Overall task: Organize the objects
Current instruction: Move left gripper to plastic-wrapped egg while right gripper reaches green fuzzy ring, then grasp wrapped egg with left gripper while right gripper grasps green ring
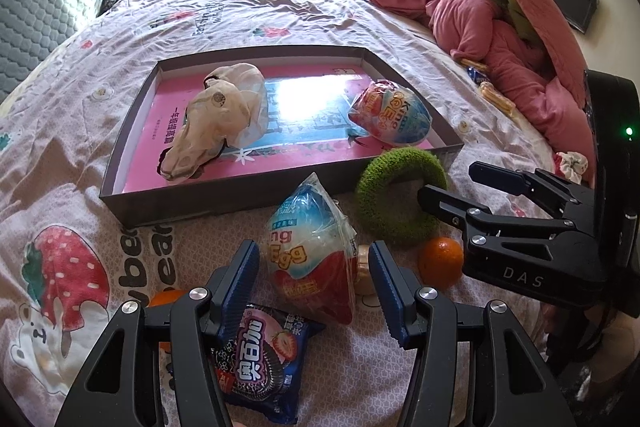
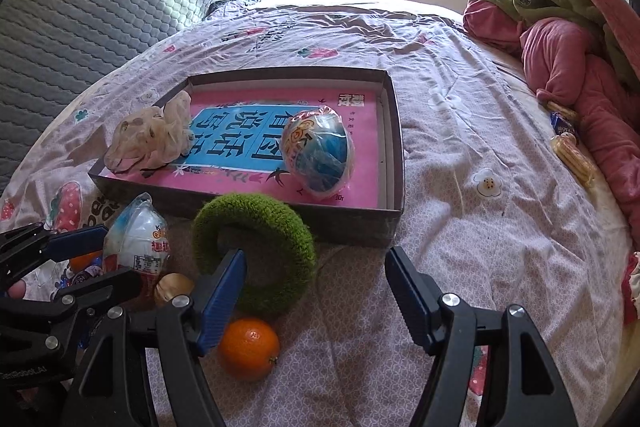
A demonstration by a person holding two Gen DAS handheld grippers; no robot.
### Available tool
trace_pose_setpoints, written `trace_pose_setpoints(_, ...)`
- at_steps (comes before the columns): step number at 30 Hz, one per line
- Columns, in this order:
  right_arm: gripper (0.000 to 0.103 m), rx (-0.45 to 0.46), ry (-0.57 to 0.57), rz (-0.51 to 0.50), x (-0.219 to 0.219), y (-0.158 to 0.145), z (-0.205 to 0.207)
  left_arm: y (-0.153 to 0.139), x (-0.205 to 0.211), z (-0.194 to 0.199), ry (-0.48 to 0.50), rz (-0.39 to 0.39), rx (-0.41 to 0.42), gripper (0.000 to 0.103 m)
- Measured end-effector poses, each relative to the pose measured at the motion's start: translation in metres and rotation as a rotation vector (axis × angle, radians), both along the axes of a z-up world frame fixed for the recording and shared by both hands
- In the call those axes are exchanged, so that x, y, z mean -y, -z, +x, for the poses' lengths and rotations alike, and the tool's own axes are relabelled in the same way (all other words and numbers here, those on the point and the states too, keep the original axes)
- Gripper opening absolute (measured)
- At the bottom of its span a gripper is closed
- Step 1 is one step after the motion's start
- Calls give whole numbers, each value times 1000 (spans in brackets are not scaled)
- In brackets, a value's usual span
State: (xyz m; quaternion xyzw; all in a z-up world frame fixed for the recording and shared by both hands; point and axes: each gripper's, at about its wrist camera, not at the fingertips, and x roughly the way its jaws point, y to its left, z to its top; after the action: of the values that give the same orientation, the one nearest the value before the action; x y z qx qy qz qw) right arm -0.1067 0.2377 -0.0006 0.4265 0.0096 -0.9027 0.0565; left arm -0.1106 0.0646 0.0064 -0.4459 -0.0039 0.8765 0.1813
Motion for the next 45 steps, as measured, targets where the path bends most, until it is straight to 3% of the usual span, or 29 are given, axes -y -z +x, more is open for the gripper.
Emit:
trace_pose_setpoints(10, 70, 26, 4, -2, 2, 7, -7, 10, -3, -10, -43, -17, 36, 58)
trace_pose_setpoints(18, 58, 35, 9, -11, 4, 9, -9, 15, 2, -18, -80, -19, 57, 58)
trace_pose_setpoints(23, 44, 38, 1, -14, 7, 11, -11, 17, 5, -22, -99, -21, 68, 58)
trace_pose_setpoints(36, 34, 26, 21, -27, 10, 10, -15, 24, 2, -29, -108, -37, 93, 58)
trace_pose_setpoints(38, 29, 26, 24, -31, 10, 10, -15, 23, 1, -29, -111, -36, 94, 54)
trace_pose_setpoints(45, 18, 26, 14, -22, 9, 8, -14, 20, 1, -29, -117, -15, 90, 53)
